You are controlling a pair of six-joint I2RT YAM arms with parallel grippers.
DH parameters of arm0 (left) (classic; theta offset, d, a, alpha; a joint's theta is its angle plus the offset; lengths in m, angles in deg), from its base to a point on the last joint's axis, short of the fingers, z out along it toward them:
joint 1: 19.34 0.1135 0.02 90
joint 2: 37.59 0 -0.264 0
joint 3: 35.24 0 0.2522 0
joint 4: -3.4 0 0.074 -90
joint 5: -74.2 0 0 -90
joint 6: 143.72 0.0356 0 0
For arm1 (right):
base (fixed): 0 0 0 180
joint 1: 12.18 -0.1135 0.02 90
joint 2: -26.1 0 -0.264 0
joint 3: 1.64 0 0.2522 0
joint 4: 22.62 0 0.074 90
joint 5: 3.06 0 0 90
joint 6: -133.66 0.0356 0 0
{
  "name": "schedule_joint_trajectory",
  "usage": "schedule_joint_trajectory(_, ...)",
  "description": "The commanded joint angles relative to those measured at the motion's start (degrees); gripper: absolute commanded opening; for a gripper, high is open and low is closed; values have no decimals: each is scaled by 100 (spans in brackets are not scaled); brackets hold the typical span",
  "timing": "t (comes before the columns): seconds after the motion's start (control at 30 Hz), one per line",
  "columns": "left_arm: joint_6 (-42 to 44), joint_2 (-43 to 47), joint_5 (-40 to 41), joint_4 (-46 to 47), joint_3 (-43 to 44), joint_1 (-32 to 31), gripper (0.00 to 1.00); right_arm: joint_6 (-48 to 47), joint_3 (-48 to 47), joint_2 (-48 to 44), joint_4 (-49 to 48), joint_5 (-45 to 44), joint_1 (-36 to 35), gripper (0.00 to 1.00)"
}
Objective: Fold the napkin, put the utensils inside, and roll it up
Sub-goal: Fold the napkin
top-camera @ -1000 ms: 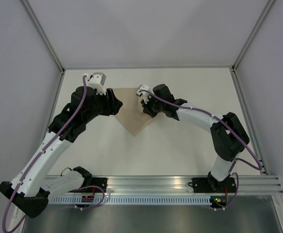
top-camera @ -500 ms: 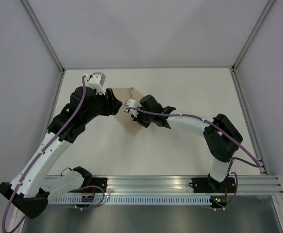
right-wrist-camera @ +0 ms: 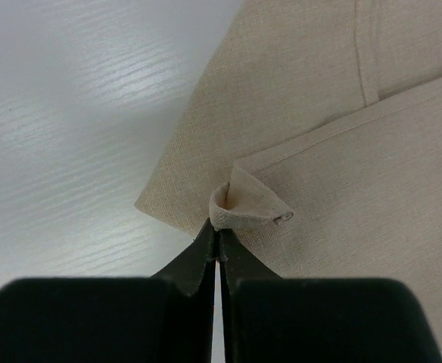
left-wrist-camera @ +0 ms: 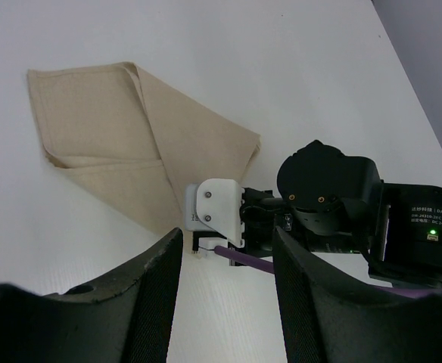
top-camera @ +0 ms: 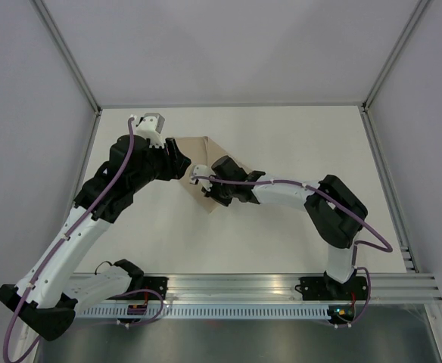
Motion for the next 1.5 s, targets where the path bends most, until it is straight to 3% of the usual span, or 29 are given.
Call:
schedule_joint_trajectory(0.0, -713, 105, 88, 13, -35, -11, 56, 27, -170, 150, 24, 61, -45, 6)
schedule_joint_trajectory(0.4, -705, 122, 106, 4, -43, -11, 60, 150, -451, 212, 226, 333, -62, 43)
schedule_joint_trajectory(0.83, -810, 263, 106, 92, 0, -11, 66, 449, -1075, 273, 682, 588, 148, 60)
schedule_joint_trajectory(1.07, -1328, 185, 422, 399, -323, -11, 66, 756, -1663, 501, 1104, 641, 780, 62)
schedule_joint_trajectory(1.2, -2039, -43, 1027, 637, -683, -11, 63, 906, -2645, 1019, 1535, 729, 1614, 63)
schedule_joint_trajectory(1.3, -2655, -350, 1555, 909, -1026, -2, 57, 976, -3113, 1406, 1755, 528, 2019, 62)
schedule_joint_trajectory(1.47, -3297, -1159, 1978, 1111, -1186, 164, 39, 968, -3299, 1828, 1808, 202, 2346, 61)
